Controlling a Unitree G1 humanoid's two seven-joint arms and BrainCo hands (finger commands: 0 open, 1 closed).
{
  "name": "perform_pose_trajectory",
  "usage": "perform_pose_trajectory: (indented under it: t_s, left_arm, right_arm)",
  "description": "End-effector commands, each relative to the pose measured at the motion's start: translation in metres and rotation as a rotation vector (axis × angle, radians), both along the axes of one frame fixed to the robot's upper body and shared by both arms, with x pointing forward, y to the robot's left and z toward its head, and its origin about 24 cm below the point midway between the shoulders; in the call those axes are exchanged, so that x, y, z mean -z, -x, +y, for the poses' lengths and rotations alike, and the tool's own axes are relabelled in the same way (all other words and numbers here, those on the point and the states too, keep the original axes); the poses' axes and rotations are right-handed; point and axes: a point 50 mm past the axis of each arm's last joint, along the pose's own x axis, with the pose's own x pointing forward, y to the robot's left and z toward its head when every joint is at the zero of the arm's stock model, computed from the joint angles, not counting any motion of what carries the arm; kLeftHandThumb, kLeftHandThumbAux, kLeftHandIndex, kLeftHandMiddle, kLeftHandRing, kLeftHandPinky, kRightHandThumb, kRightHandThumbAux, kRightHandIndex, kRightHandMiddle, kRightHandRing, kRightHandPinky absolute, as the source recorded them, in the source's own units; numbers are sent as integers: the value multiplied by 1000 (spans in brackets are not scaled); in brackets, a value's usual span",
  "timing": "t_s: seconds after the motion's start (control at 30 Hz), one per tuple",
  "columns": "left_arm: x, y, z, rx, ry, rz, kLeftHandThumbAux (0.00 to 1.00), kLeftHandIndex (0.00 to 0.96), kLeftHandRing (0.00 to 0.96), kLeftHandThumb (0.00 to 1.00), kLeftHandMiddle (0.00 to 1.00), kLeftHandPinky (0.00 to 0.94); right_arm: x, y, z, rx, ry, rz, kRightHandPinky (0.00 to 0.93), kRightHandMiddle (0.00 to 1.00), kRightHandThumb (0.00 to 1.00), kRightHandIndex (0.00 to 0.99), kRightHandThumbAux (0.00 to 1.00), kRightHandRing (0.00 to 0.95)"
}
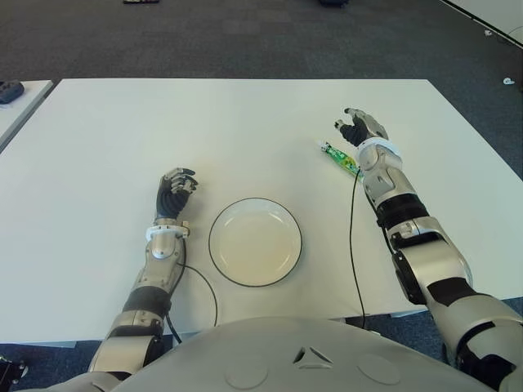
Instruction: Put the toothpaste on the table into the plate.
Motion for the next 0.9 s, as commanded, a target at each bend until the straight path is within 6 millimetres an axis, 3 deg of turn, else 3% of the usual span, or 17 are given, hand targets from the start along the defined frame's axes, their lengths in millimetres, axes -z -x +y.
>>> perform_pose_trajectory:
  t_s: [0.03,0.47,0.9]
  left_arm:
    - [15,10,-2,-17,13,85,720,430,569,704,561,531]
    - [15,11,1,-16,3,81,719,430,570,704,557,531]
    - [14,14,4,-29,16,80,720,430,571,704,553,524]
  right_arm:
    - [1,-6,3,-36,36,51,0,0,584,0,137,0]
    - [6,-14,1,-56,116,156,0,0,562,0,143,0]
    - [23,-8,-9,-60,209,245,0,0,552,0,127,0]
